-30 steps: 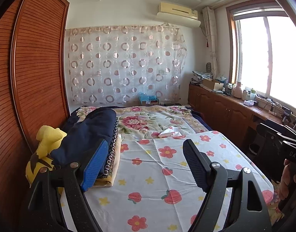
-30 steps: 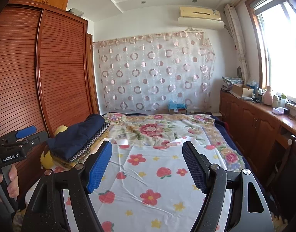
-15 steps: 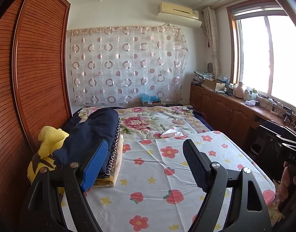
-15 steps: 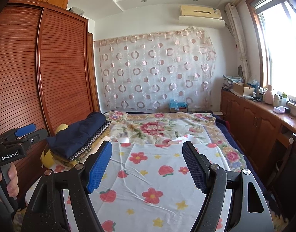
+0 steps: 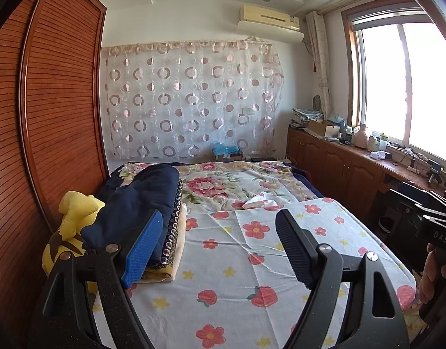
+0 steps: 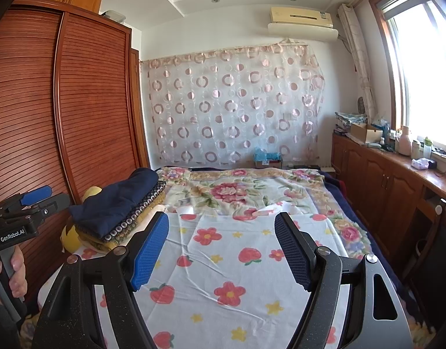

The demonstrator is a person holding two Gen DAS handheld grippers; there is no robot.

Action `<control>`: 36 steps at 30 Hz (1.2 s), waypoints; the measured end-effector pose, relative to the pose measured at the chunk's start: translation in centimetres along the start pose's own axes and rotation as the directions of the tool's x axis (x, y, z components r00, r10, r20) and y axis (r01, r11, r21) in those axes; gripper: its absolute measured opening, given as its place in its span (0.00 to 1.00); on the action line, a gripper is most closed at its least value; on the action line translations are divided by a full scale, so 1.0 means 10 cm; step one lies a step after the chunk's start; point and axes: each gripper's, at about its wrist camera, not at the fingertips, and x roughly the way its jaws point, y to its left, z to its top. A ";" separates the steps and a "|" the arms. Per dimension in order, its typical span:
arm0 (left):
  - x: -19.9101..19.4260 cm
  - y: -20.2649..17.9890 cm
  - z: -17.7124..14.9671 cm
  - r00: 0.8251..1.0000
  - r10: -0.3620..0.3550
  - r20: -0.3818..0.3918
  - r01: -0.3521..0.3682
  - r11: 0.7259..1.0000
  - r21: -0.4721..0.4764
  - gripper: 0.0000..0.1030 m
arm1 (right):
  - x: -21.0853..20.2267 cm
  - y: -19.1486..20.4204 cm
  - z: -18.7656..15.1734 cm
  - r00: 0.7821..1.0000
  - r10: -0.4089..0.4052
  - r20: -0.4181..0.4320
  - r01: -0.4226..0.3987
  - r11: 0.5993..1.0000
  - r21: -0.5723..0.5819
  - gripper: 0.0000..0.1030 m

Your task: Fold small clothes

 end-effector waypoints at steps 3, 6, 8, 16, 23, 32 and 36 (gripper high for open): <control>0.00 0.01 0.00 1.000 0.000 0.003 0.000 1.000 -0.002 0.78 | -0.01 0.00 -0.01 1.000 0.001 0.000 -0.001 1.000 -0.001 0.75; -0.01 0.02 0.02 1.000 0.001 0.004 -0.001 1.000 -0.003 0.78 | -0.02 0.01 -0.03 1.000 0.001 -0.001 -0.001 1.000 -0.003 0.75; -0.01 0.02 0.01 1.000 0.001 0.003 -0.001 1.000 -0.002 0.78 | -0.02 0.01 -0.03 1.000 0.001 -0.002 -0.001 1.000 -0.002 0.75; -0.04 0.04 0.05 1.000 0.010 -0.001 -0.010 1.000 -0.004 0.78 | -0.02 -0.03 -0.03 1.000 0.003 -0.001 -0.003 1.000 0.000 0.75; -0.04 0.06 0.06 1.000 0.014 0.004 -0.014 1.000 -0.003 0.78 | -0.01 -0.06 -0.02 1.000 0.004 -0.002 -0.004 1.000 -0.001 0.75; -0.04 0.08 0.07 1.000 0.016 0.004 -0.016 1.000 -0.002 0.78 | 0.00 -0.08 -0.03 1.000 0.005 -0.006 -0.005 1.000 0.000 0.75; -0.04 0.07 0.06 1.000 0.016 0.005 -0.016 1.000 -0.002 0.78 | 0.00 -0.08 -0.03 1.000 0.005 -0.005 -0.005 1.000 -0.001 0.75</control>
